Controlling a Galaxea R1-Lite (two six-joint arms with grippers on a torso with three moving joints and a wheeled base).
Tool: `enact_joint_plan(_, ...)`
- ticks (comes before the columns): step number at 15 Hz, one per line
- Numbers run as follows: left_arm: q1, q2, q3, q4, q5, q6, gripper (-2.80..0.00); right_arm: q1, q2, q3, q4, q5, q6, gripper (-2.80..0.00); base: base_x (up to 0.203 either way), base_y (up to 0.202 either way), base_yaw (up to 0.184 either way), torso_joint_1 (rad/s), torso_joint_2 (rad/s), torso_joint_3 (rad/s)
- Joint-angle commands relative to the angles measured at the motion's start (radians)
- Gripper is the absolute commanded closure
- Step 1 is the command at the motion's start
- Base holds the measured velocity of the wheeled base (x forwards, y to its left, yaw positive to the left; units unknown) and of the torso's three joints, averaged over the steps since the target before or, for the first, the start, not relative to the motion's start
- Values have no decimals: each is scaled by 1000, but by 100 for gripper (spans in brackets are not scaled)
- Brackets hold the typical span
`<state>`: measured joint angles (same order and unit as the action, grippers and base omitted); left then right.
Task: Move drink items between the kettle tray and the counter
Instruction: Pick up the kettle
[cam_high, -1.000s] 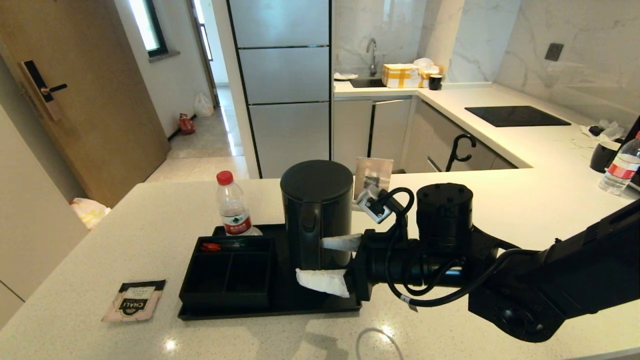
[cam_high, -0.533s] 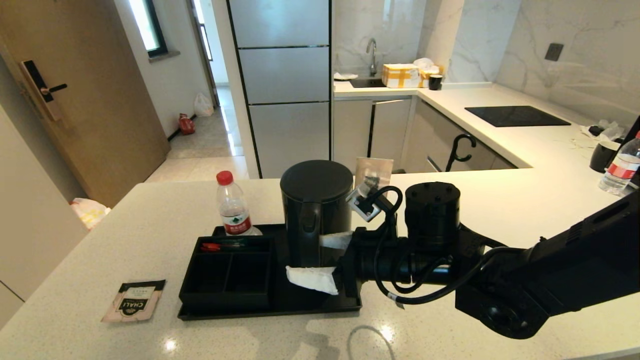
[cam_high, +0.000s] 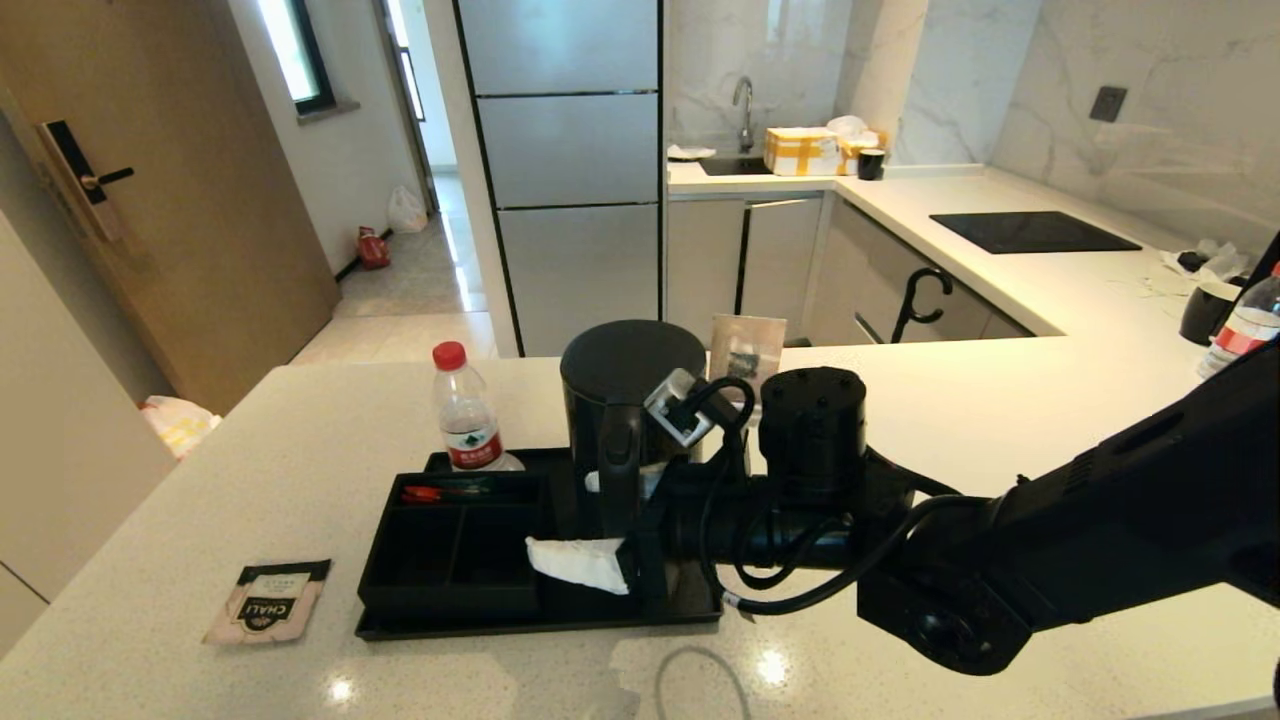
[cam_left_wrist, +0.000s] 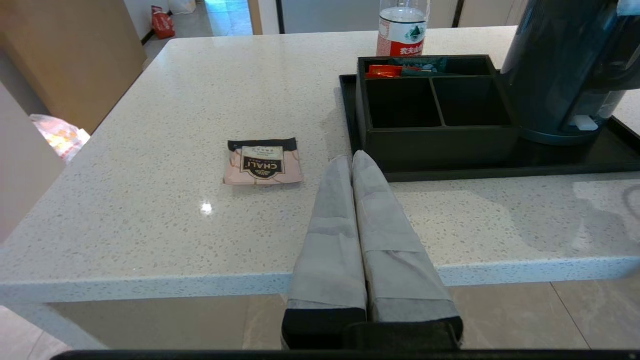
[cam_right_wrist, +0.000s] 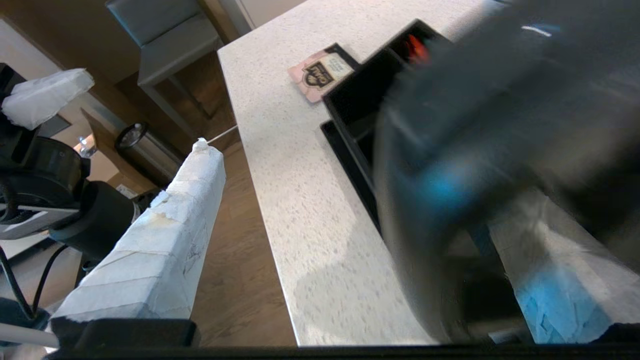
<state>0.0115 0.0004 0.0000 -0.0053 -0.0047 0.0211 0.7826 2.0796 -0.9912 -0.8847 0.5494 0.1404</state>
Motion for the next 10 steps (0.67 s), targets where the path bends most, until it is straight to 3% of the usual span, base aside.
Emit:
enact_joint_plan(1, 1, -2, 0, -1, 0, 0, 0, 10, 28, -18, -5, 3, 1, -280, 0, 0, 0, 0, 0, 0)
enact_joint_plan(4, -1, -2, 0, -1, 0, 0, 0, 10, 28, -20, -3, 0, 1, -280, 0, 0, 0, 0, 0, 0)
enact_joint_plan(5, 1, 0, 0, -1, 0, 0, 0, 10, 36, -24, -9, -35, 0, 0, 0, 0, 0, 0, 0, 0)
enact_joint_plan(10, 1, 0, 0, -1, 0, -1, 0, 9, 34, -29, -5, -65, 1, 0, 0, 0, 0, 0, 0, 0)
